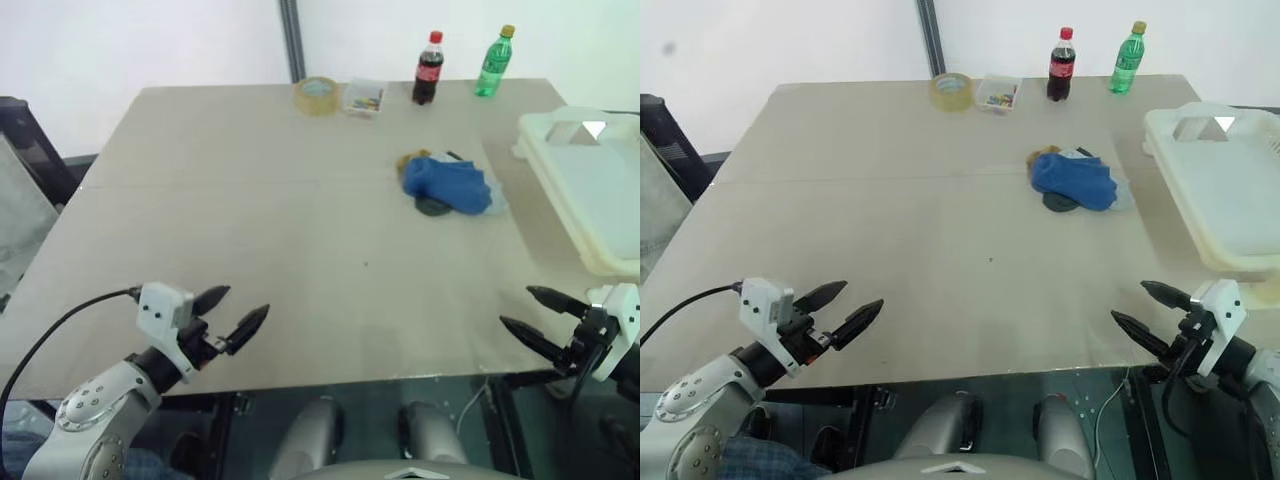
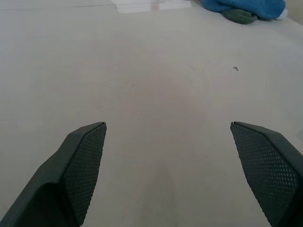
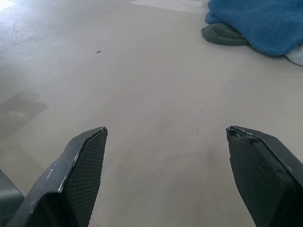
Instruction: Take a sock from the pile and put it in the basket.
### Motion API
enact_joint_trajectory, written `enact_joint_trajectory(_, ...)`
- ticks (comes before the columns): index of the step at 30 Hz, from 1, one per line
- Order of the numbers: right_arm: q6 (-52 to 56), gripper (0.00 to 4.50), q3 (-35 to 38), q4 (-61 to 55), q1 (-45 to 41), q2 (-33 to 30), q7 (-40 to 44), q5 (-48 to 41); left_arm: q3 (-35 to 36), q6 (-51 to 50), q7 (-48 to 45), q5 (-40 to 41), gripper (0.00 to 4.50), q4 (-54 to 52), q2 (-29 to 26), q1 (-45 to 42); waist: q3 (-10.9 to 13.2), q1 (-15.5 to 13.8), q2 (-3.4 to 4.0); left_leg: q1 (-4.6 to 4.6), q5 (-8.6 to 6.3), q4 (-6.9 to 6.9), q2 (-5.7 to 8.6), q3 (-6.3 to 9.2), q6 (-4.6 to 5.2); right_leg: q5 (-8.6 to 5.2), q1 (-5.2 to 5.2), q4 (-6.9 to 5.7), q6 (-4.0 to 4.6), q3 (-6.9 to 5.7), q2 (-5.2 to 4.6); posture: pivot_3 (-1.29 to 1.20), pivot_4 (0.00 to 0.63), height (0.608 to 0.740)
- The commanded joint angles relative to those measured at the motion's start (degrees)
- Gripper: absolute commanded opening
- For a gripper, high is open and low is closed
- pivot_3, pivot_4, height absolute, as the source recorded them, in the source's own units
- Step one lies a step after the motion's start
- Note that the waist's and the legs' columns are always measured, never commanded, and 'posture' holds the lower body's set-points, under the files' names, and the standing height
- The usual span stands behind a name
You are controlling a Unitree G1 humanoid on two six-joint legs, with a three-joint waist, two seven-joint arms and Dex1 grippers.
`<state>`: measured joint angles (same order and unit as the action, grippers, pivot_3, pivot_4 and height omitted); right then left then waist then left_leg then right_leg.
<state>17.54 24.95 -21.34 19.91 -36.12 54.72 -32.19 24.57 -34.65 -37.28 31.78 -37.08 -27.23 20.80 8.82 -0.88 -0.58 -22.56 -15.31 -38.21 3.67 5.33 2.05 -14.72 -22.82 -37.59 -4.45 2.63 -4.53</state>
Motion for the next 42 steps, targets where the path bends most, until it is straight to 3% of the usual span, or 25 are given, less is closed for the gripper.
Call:
enact_joint_trajectory(1,1.6,4.10,0.9,0.6,-1.3,-2.9,1.5,-1.5,1.5,2.5,-2.0,1.5,4.50,-3.1,-1.3,2.5,0.0,0.0,0.00,0.00,0.00,0.00,0.00,0.00,0.00,0.00,0.00,0.00,0.00,0.00,0.00,0.00,0.150,0.740)
enact_joint_trajectory(22,1.8,4.10,-0.9,5.7,-5.6,-6.0,2.8,0.3,-4.7,4.3,3.0,0.5,4.50,-5.4,-1.5,0.2,0.0,0.0,0.09,-0.07,-0.05,0.00,0.00,0.01,0.08,0.00,0.04,0.19,0.00,-0.05,-0.01,0.00,0.150,0.740)
enact_joint_trajectory(26,-0.5,4.10,-2.7,6.6,-7.3,-6.5,0.8,4.4,-5.2,4.9,2.1,1.8,4.50,-5.6,-1.8,-0.8,0.0,0.1,0.09,-0.06,-0.04,0.00,0.00,0.02,0.08,0.00,0.04,0.18,0.00,-0.06,0.00,0.00,0.150,0.740)
enact_joint_trajectory(28,-4.3,4.10,-5.5,9.0,-10.3,-7.5,-2.2,11.2,-4.2,7.0,-0.1,4.0,4.50,-6.0,-1.8,-2.1,0.0,0.1,0.11,-0.04,-0.04,0.00,0.00,0.01,0.08,0.00,0.04,0.17,0.00,-0.05,0.00,0.00,0.150,0.740)
enact_joint_trajectory(36,-1.1,4.10,-16.0,13.9,-31.2,-2.5,-12.0,17.7,-0.6,7.1,-10.8,16.2,4.50,-5.2,-8.7,-5.3,0.1,0.7,0.26,0.00,-0.03,0.01,-0.02,-0.07,0.05,0.00,-0.01,0.09,0.01,0.01,0.07,0.00,0.150,0.740)
enact_joint_trajectory(42,4.1,4.10,-25.5,27.4,-51.3,4.7,-18.5,24.7,-0.5,8.9,-13.3,15.8,4.50,-3.8,-10.3,-4.6,0.2,1.6,0.33,-0.03,0.10,0.01,0.04,-0.10,-0.14,0.01,-0.03,0.10,0.01,0.04,0.07,0.00,0.150,0.740)
